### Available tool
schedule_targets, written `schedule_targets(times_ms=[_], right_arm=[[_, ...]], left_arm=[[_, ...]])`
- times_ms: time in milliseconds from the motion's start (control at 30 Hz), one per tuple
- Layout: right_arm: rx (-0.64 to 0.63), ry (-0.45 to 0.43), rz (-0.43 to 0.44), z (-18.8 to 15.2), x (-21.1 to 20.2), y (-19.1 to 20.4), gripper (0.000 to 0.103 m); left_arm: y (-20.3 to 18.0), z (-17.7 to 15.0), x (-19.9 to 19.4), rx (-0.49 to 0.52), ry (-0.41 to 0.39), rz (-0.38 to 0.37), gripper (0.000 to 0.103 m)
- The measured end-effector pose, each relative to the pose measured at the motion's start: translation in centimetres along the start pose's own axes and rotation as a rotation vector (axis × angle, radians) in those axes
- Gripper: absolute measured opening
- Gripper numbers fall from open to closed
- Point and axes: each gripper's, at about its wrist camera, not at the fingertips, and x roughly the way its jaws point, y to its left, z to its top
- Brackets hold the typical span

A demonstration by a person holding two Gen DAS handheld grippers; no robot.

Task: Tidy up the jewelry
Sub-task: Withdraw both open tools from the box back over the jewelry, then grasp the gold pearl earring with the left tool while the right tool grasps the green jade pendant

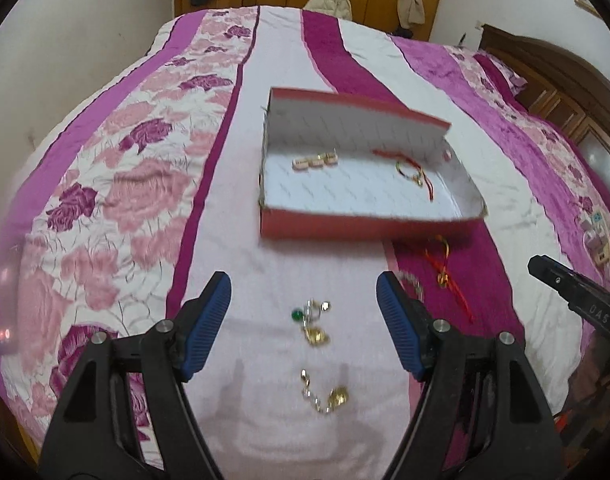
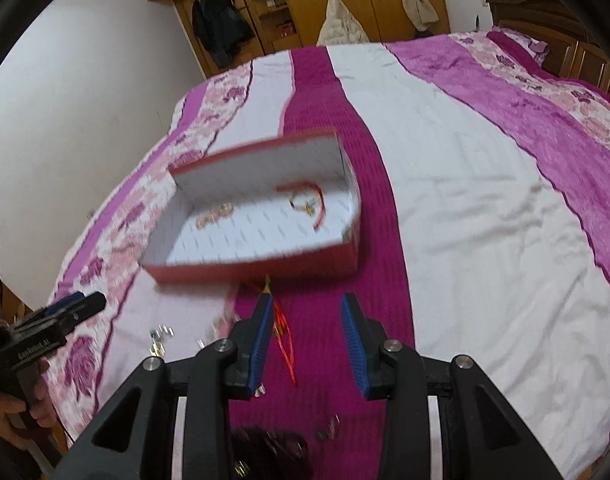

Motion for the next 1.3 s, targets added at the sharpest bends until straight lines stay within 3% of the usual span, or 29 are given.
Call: schedule_targets(times_ms=[433,667,900,1000,1167,1300], right_arm=[[0.007,0.102,-0.018,-5.1,0.2,-1.9,0.037],[0.010,0.134,-0.006,-6.8,0.6,-2.2,0.038],[0.016,0.162,0.008,-7.9,1.3,-2.3,0.038],[0.016,0.175,0.014,-8.3,1.7,-2.2,0.038],[0.010,0.186,0.016,-8.5,2.2,-1.8,0.038],[0.005,0.191,0.020,-8.6,2.6,-1.5,0.038]], left_arm=[[-0.5,-5.6,2.3,0.047,0.151,0.029,0.068],[-0.8,-7.1,2.5,0.026,0.158,-0.016,0.067],[-2.0,-8.0,3.3,0.080,0.161,-0.033,0.041],[-2.0,-8.4,3.9,0.079,0.172,-0.026,0.037],[-1.1,-8.5,4.1,0.022,0.163,-0.043,0.033],[-0.1,-8.7,4.0,-0.024,0.144,-0.040,0.014]])
